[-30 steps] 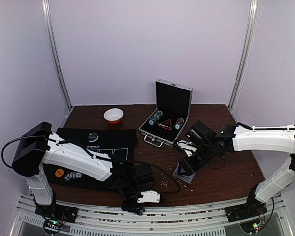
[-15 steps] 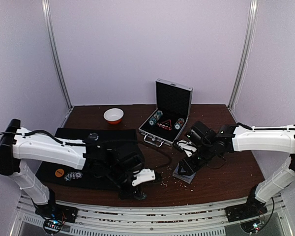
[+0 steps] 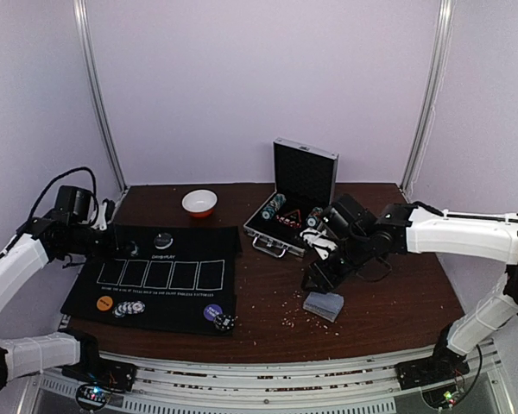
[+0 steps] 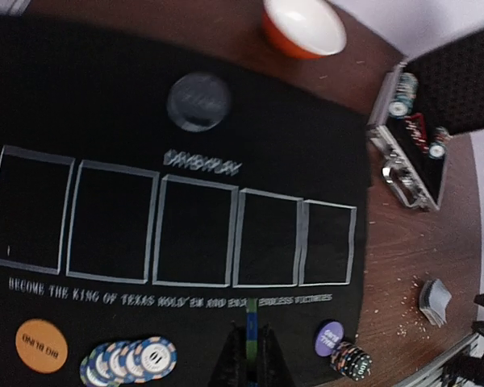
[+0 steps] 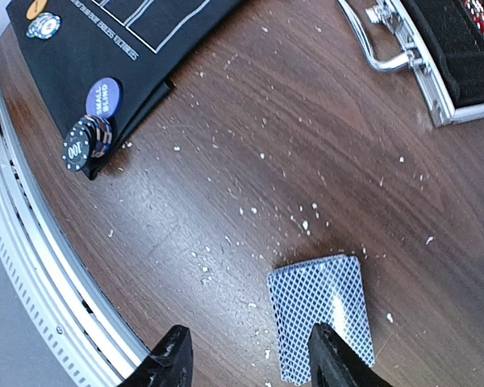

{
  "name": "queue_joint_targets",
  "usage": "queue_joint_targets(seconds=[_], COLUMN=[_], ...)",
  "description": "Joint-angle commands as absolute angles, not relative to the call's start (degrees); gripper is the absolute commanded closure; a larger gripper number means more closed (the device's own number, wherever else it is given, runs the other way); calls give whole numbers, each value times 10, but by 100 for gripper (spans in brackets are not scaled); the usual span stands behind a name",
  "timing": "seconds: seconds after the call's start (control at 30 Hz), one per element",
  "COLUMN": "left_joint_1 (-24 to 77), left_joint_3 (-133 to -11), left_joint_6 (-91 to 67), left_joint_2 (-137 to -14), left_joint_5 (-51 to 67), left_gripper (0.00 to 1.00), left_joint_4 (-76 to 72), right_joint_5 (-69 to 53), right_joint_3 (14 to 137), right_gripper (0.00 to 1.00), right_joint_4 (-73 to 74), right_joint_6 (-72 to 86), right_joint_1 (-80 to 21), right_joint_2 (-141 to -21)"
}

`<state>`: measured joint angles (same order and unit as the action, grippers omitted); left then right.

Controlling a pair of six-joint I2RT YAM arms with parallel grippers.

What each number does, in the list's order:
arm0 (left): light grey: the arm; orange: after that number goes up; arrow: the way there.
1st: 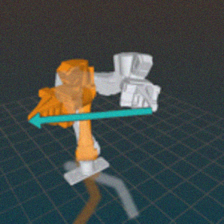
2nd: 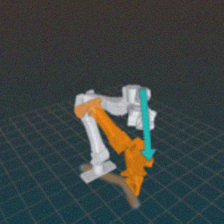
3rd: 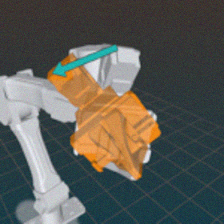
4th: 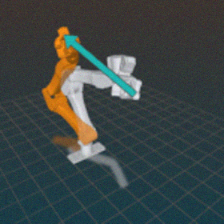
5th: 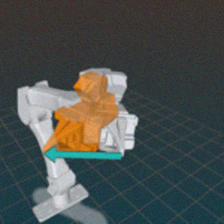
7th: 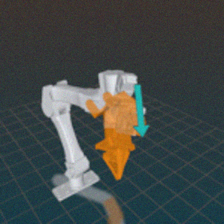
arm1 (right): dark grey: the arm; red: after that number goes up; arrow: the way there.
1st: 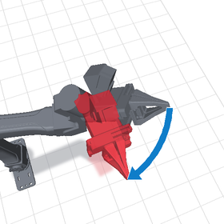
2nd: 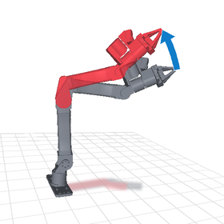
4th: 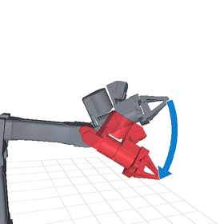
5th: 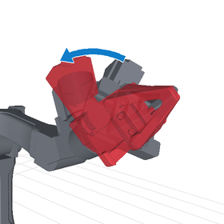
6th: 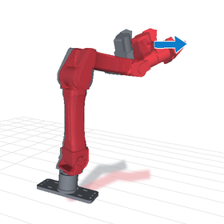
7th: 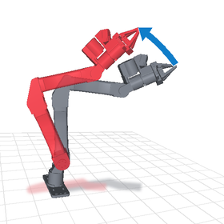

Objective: Distribute texas hold em gaming equipment
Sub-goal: Place the poker chip in the big blind area.

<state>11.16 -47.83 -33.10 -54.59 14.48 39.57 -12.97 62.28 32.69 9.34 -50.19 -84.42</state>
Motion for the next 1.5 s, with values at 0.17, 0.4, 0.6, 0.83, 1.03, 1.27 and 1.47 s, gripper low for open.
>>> queue_joint_targets(seconds=[0.17,0.4,0.6,0.83,1.03,1.27,1.47], left_joint_1=[-104,-136,-136,-134,-130,-129,-130], left_joint_3=[-339,-302,-284,-270,-264,-263,-286], left_joint_6=[-454,-522,-513,-516,-517,-521,-516], left_joint_2=[-578,-568,-574,-572,-578,-579,-587], left_joint_5=[243,219,234,223,215,204,175], left_gripper=[100,100,100,100,99,76,63], left_joint_4=[386,397,426,429,436,442,458], right_joint_5=[-157,-184,-189,-193,-193,-192,-191], right_joint_3=[667,659,661,668,666,669,670], right_gripper=[48,48,48,48,48,48,47], right_joint_4=[372,372,369,376,376,379,380], right_joint_6=[21,6,0,-3,-2,-3,-2], right_joint_1=[-458,-429,-422,-416,-415,-414,-412], right_joint_2=[-890,-901,-912,-922,-921,-921,-920])
